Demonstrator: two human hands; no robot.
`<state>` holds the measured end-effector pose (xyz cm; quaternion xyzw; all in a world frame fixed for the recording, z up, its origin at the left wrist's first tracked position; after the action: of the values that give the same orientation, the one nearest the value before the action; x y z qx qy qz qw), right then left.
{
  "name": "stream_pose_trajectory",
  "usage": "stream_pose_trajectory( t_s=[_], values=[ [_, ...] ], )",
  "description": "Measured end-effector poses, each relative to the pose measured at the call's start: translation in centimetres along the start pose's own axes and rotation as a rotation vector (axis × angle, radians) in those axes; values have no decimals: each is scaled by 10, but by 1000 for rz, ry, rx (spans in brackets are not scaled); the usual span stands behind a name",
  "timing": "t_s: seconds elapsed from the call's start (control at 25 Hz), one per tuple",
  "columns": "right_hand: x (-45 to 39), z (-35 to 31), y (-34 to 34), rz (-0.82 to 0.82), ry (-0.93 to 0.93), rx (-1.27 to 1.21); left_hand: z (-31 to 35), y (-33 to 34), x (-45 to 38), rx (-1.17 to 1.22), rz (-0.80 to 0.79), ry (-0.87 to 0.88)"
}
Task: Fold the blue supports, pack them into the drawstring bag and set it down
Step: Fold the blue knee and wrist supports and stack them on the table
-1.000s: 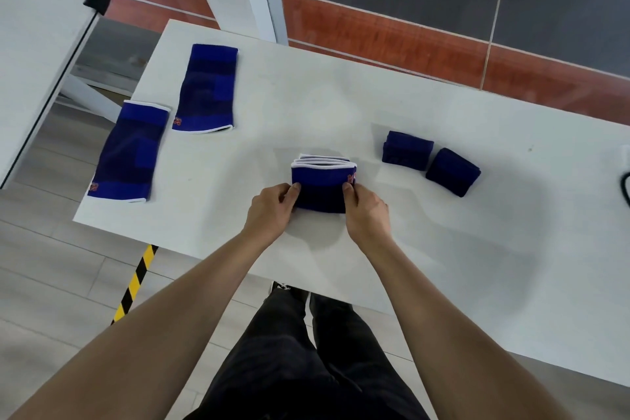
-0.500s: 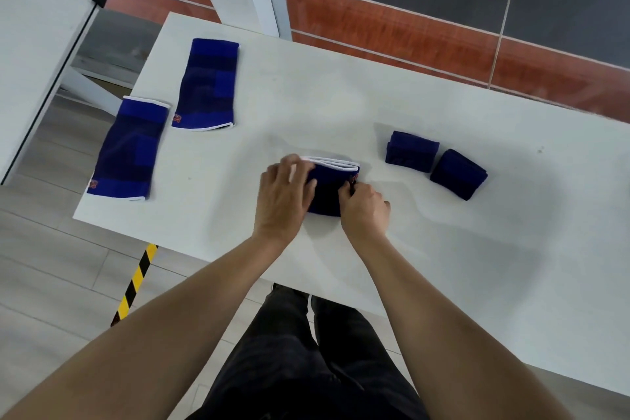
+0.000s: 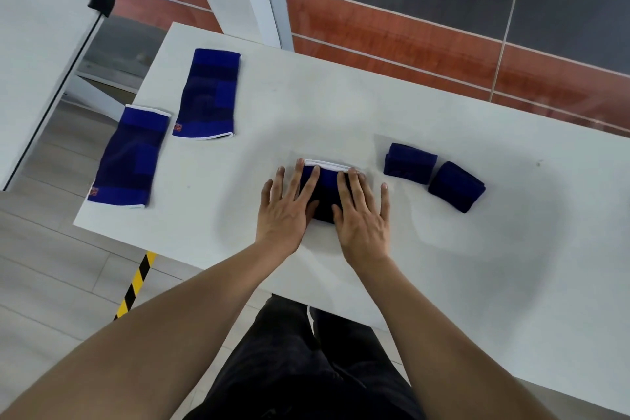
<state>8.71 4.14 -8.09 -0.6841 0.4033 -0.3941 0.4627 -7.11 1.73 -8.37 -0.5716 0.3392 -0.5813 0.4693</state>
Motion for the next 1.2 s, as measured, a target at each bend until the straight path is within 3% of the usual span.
stream_pose_trajectory(
  t_s=[0.24, 0.4, 0.56, 0.68, 0.8, 0.92, 1.2],
  values=[
    [-17, 6, -4, -56, 39, 50, 8, -12, -16, 53, -144, -13],
    [-35, 1, -18, -124, 95, 65, -14, -45, -23, 183, 18, 74],
    [-44, -4, -26, -129, 161, 97, -84, -61, -35, 271, 112, -225],
    [-42, -13, -29, -22, 192, 21, -137, -61, -40, 229, 33, -346],
    [-41, -33, -31, 109, 170, -54, -162, -56, -36, 146, -91, -265],
    [-42, -71, -31, 121, 90, -80, -159, -53, -22, 120, -127, -206],
    [-40, -168, -8, -171, -51, -83, -153, -44, 38, 104, -232, 0]
  ],
)
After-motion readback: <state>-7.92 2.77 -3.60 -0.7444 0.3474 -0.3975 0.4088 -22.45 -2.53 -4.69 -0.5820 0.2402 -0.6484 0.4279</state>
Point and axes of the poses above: each hand's wrist, its own x-axis away from the middle knuckle, its own y-axis out of the palm, z = x × y, the point moved 3 cm from there along -x, towards the middle knuckle, and after that the axes turned 4 degrees about -z, right-handed, at the moved point
